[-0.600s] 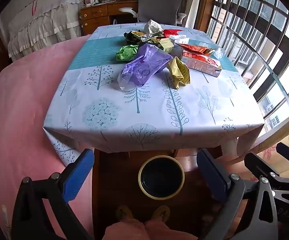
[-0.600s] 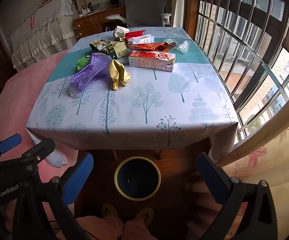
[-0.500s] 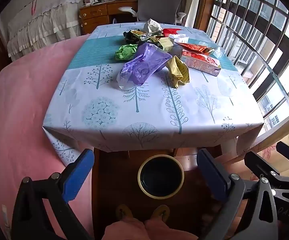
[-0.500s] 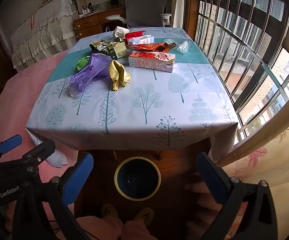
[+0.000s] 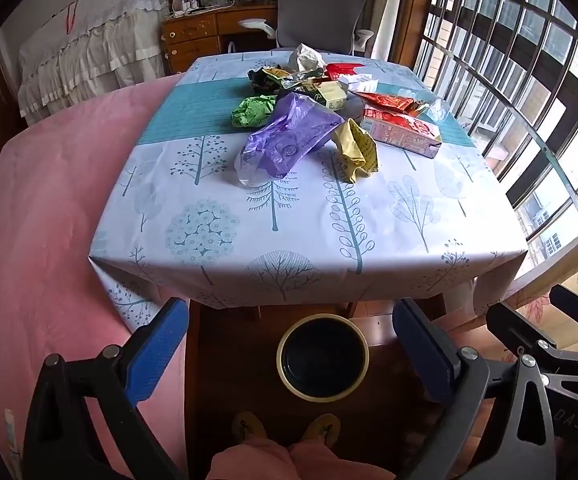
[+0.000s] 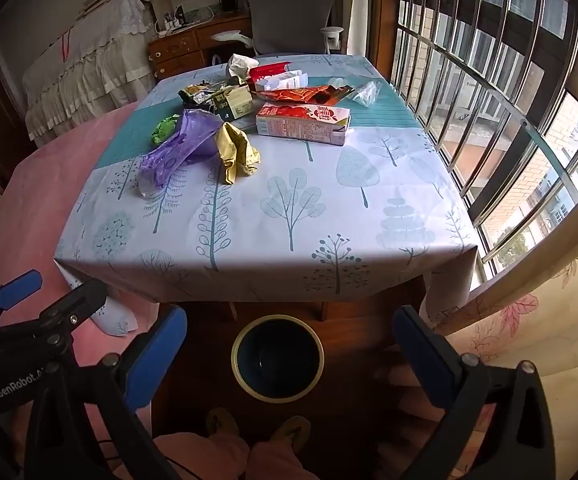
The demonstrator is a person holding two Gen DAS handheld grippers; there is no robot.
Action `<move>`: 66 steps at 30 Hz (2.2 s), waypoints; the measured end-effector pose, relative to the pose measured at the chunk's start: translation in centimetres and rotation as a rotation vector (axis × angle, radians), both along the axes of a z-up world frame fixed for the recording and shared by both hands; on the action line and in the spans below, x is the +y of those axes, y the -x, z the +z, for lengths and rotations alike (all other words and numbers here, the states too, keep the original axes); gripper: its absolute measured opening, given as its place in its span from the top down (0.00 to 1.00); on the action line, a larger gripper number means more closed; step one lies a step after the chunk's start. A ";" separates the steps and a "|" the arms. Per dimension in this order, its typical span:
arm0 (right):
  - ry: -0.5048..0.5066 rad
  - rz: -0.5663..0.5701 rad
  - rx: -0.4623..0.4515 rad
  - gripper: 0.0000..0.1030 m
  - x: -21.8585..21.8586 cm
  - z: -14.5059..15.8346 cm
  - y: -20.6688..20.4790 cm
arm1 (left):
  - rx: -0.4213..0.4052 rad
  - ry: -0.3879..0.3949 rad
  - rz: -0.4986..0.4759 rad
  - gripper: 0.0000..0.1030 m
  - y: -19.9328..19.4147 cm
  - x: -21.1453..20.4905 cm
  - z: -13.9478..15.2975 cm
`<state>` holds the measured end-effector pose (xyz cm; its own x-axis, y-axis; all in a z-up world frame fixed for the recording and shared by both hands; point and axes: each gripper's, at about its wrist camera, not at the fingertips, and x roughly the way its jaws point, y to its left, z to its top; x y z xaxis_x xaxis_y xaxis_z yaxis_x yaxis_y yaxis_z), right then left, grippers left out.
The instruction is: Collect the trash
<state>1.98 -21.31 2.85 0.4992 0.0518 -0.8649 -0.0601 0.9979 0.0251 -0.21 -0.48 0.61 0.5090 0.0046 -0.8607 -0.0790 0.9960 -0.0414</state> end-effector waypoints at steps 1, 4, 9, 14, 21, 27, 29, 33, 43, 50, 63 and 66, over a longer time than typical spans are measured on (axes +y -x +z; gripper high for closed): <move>0.001 0.000 0.000 0.00 0.0 0.0 0.0 | 0.001 0.001 -0.001 0.04 0.0 -0.1 0.0; -0.001 0.000 0.001 0.00 -0.1 0.0 0.0 | 0.000 0.005 -0.007 0.05 -0.1 -0.2 0.0; -0.001 -0.002 0.001 0.00 -0.2 0.0 0.0 | 0.000 0.001 -0.007 0.05 -0.2 -0.3 0.2; -0.002 -0.001 0.001 0.00 0.3 -0.1 0.5 | -0.003 0.002 -0.006 0.05 -0.2 -0.3 0.2; 0.000 -0.008 0.005 0.00 -0.5 0.0 0.1 | -0.013 -0.014 -0.013 0.05 -0.3 -0.5 0.7; -0.002 -0.002 0.000 0.00 -1.0 0.0 -0.6 | -0.021 -0.027 -0.013 0.05 0.0 -0.3 0.6; 0.004 -0.003 -0.006 0.00 -0.3 0.2 0.5 | -0.023 -0.029 -0.012 0.05 0.0 -0.2 0.6; 0.010 -0.002 -0.006 0.00 0.2 0.2 0.7 | -0.022 -0.028 -0.012 0.05 0.1 -0.2 0.5; 0.011 -0.003 -0.005 0.00 0.2 0.2 0.8 | -0.023 -0.025 -0.011 0.05 0.4 -0.1 0.6; 0.007 -0.001 -0.003 0.01 0.4 0.3 0.9 | -0.025 -0.025 -0.009 0.05 0.6 0.0 0.5; -0.038 0.003 -0.007 0.11 1.0 0.8 0.6 | -0.043 -0.044 -0.012 0.05 0.5 0.5 1.9; -0.057 -0.005 0.003 0.12 0.9 0.8 -0.1 | -0.058 -0.045 -0.021 0.05 0.1 0.8 2.3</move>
<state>2.10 -20.40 3.65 0.4974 0.0985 -0.8619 -0.0548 0.9951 0.0821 -0.27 0.33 2.90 0.5586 0.0316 -0.8288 -0.0568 0.9984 -0.0002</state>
